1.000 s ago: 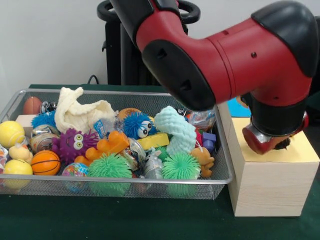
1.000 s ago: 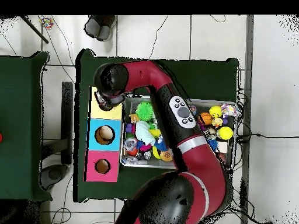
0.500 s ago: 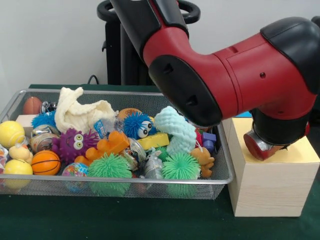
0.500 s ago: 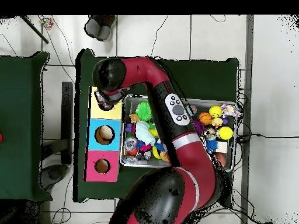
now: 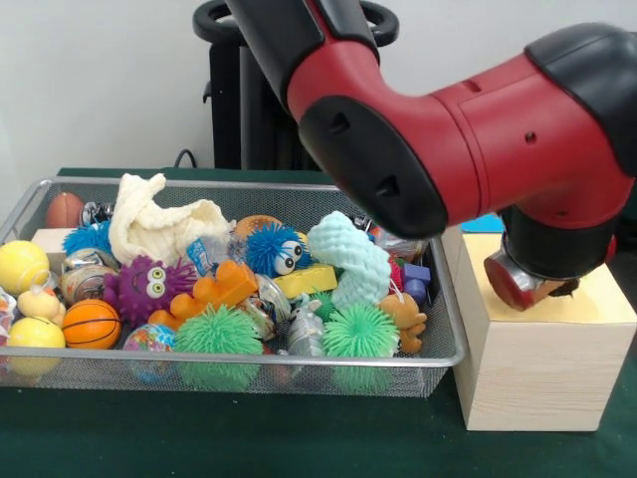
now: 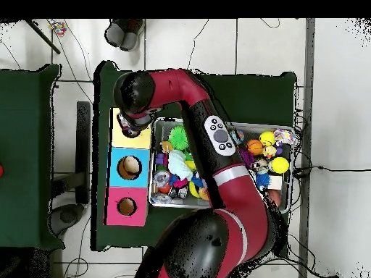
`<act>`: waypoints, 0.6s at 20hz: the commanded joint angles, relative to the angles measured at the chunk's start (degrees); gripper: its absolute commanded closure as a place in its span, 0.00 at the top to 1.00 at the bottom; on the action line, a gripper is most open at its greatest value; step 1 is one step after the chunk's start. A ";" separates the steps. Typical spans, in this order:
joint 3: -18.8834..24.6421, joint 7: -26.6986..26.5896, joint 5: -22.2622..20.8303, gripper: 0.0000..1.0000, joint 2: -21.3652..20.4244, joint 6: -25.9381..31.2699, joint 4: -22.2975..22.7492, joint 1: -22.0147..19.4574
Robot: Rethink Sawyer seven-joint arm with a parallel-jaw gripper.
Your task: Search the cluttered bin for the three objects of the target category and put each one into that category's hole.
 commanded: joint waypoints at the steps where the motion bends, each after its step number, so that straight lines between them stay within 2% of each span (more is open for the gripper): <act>1: -6.00 -1.97 -3.14 0.00 -8.75 -3.93 -3.15 -3.27; 6: -6.27 -1.13 -2.95 0.00 -8.56 -4.44 -3.52 -2.71; 12: -5.72 0.06 -2.34 0.00 -10.93 -3.75 -4.23 -1.88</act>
